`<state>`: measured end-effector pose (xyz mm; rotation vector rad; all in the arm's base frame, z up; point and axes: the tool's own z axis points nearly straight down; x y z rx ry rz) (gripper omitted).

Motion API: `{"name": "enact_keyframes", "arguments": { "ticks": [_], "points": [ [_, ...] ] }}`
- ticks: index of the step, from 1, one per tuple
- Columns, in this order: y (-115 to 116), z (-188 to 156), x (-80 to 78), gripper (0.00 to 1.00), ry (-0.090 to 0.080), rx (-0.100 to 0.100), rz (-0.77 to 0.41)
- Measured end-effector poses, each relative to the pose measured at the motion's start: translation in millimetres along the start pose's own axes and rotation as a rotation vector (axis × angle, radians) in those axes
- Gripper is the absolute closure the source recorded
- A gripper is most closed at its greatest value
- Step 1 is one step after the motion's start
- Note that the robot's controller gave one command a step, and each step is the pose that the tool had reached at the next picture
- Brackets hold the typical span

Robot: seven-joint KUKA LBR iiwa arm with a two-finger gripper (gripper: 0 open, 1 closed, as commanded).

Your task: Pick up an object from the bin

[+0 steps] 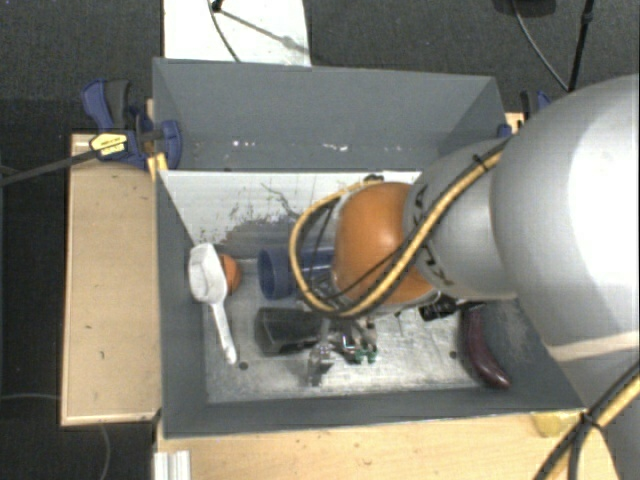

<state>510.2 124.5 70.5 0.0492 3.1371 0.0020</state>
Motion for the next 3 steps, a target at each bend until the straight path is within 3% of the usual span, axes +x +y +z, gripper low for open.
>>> {"name": "enact_keyframes", "arguments": {
  "ticks": [1,3],
  "points": [
    [-6.2,-3.9,-16.2,1.0,-0.002,-0.006,0.032],
    [-6.0,-4.9,-15.8,1.0,-0.002,-0.006,0.03]
  ]
}}
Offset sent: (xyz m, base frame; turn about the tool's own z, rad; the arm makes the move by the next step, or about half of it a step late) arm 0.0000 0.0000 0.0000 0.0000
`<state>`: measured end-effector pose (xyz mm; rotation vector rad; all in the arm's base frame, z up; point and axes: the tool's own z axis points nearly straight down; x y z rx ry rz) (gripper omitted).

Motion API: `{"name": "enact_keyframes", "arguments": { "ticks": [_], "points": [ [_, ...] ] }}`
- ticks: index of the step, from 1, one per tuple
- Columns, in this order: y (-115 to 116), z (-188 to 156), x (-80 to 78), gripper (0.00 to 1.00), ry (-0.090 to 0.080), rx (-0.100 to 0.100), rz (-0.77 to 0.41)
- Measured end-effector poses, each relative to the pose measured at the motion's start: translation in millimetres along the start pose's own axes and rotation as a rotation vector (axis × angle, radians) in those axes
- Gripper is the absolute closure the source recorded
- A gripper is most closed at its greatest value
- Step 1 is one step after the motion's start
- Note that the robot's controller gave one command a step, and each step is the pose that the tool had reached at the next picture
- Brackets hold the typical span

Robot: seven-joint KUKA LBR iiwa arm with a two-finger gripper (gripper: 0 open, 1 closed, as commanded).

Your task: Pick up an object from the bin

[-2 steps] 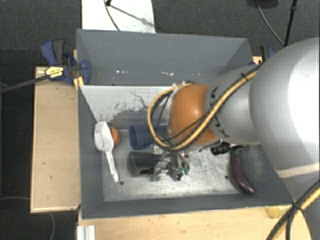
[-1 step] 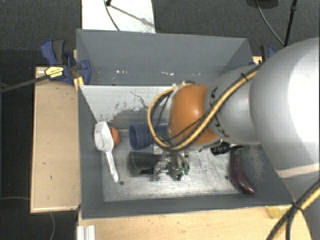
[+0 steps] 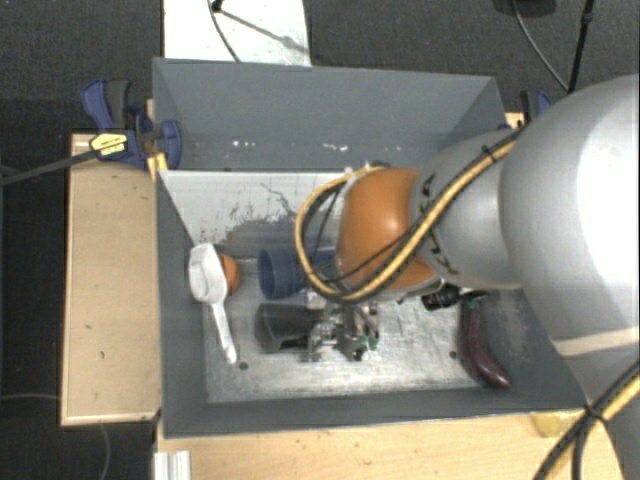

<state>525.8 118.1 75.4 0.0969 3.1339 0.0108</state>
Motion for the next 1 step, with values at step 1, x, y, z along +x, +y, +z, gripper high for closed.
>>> {"name": "enact_keyframes", "arguments": {
  "ticks": [1],
  "points": [
    [-2.1,-6.6,3.0,1.0,0.011,0.007,-0.001]
  ]
}}
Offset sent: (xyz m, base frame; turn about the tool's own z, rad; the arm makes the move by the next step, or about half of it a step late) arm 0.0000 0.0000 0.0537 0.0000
